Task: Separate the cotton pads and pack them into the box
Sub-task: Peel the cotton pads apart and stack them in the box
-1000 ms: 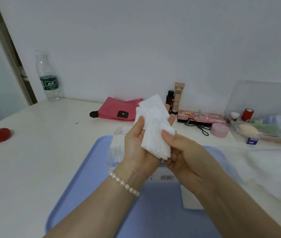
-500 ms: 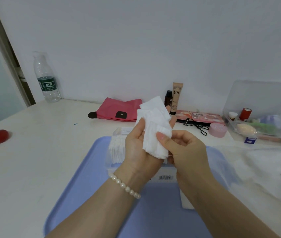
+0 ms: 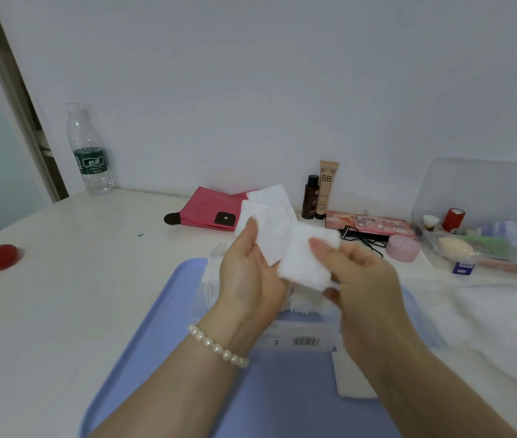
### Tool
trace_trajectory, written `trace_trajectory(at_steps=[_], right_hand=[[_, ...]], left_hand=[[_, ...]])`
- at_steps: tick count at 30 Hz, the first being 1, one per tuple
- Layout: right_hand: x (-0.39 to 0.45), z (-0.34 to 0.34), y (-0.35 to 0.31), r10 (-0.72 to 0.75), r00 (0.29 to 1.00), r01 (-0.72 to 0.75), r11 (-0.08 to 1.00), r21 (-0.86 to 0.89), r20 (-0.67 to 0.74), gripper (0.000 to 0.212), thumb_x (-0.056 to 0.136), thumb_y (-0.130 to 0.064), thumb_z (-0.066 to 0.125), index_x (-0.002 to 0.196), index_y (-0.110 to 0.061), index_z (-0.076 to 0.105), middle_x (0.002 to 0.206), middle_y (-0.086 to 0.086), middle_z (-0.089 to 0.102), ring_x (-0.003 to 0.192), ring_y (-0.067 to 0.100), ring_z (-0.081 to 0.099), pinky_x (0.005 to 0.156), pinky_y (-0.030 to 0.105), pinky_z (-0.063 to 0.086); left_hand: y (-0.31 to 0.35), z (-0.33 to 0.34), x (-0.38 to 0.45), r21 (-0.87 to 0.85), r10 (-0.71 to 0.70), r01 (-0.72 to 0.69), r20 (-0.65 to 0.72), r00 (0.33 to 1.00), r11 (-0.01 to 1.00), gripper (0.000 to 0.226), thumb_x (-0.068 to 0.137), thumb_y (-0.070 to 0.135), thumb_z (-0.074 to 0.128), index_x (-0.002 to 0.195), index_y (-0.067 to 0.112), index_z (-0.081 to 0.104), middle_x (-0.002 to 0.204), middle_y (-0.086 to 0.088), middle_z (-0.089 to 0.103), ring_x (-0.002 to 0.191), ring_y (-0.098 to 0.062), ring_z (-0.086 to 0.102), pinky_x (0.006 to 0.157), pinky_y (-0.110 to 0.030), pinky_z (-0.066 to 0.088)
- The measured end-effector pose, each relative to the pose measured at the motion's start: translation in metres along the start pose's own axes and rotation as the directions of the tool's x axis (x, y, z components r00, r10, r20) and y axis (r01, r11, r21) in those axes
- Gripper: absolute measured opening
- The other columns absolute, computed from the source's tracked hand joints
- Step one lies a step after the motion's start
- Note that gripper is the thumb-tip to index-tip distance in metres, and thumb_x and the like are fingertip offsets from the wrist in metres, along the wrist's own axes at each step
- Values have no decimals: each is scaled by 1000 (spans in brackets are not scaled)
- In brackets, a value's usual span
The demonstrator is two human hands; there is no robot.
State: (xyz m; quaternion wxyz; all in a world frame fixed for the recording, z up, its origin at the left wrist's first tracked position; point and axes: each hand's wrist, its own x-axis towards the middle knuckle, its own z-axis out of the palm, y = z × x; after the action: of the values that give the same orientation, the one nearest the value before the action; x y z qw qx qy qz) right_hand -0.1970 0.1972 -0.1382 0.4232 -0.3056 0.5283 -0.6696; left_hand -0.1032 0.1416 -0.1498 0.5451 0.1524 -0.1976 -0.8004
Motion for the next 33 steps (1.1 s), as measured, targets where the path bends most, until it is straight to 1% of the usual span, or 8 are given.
trace_trajectory(at_steps=[2, 5, 9, 16, 21, 26, 31, 33], right_hand=[[4, -7, -14, -22, 1000, 23, 992, 123, -6, 4, 78, -8, 68, 77, -10, 64, 75, 4, 72, 71, 18, 68, 61, 26, 54], [9, -16, -29, -52, 985, 1, 956, 294, 166, 15, 76, -5, 61, 90, -2, 64, 77, 6, 74, 71, 18, 72, 56, 27, 57], [14, -20, -24, -96, 959, 63, 989, 132, 265, 37, 61, -11, 66, 96, 0, 65, 86, 9, 74, 79, 21, 72, 61, 25, 56], [12, -16, -16, -128, 966, 126, 992, 26, 223, 27, 55, -12, 70, 81, -5, 67, 71, 4, 74, 66, 16, 71, 59, 23, 57], [10, -14, -15, -177, 964, 180, 984, 3, 201, 17, 62, -3, 71, 77, -7, 66, 63, -2, 72, 60, 9, 69, 55, 18, 55], [12, -14, -10, -224, 959, 234, 972, -37, 175, 14, 65, -1, 73, 75, -9, 67, 65, 0, 72, 62, 12, 69, 59, 22, 57], [16, -14, -3, -355, 932, 364, 913, -186, 77, 18, 67, -6, 78, 76, -16, 66, 78, 3, 69, 68, 19, 59, 64, 23, 54], [17, -14, 2, -399, 916, 395, 875, -281, 47, 21, 69, -13, 79, 79, -22, 63, 80, 0, 63, 68, 15, 52, 61, 18, 49]], left_hand=[[7, -1, 3, -16, -17, 17, -17, 1000, 1000, 41, 99, 28, 37, 121, -1, 56, 110, -19, 67, 99, -30, 66, 86, -43, 54], [7, -1, 2, 31, -70, 70, -5, 998, 997, 41, 98, 24, 39, 129, -1, 50, 122, -20, 62, 115, -32, 59, 89, -44, 51], [-1, 2, -2, 107, -150, 144, 43, 988, 984, 46, 97, 27, 36, 132, 0, 47, 123, -20, 61, 111, -29, 61, 89, -40, 53], [-7, 3, -3, 166, -133, 116, 95, 986, 979, 51, 90, 31, 40, 128, -1, 50, 112, -21, 66, 94, -26, 69, 69, -32, 58], [-9, 1, -3, 161, -145, 128, 97, 985, 979, 45, 95, 27, 40, 127, -2, 51, 109, -21, 67, 92, -27, 69, 68, -32, 58], [-9, 1, -4, 163, -200, 179, 127, 972, 970, 55, 84, 32, 46, 126, -3, 52, 112, -22, 66, 96, -27, 68, 79, -33, 58], [-11, -2, -3, 181, -225, 198, 144, 964, 963, 61, 87, 38, 40, 133, -2, 46, 131, -24, 54, 124, -34, 50, 102, -39, 42], [-12, -1, -3, 121, -238, 219, 180, 954, 968, 56, 89, 38, 39, 125, -1, 56, 126, -24, 58, 116, -36, 57, 98, -40, 46]])
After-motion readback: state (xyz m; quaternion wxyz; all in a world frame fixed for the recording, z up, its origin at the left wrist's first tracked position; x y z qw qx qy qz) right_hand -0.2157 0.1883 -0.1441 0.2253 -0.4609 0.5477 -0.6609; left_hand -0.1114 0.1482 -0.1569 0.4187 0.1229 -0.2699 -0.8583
